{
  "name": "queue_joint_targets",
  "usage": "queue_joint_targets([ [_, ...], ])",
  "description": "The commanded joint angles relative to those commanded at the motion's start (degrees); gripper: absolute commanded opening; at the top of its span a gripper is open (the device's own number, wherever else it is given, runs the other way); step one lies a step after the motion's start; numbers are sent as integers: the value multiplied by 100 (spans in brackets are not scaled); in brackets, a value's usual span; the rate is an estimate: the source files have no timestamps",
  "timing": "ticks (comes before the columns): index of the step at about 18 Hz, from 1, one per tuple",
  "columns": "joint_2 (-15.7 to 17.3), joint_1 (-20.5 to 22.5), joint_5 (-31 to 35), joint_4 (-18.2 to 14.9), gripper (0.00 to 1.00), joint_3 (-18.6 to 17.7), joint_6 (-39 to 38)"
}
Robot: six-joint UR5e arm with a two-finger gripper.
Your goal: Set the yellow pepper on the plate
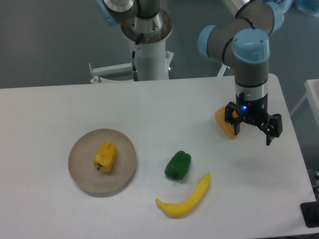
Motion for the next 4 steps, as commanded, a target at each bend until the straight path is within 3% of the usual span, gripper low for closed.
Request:
queue_joint_targets([
  [4,-44,-9,0,9,100,27,9],
])
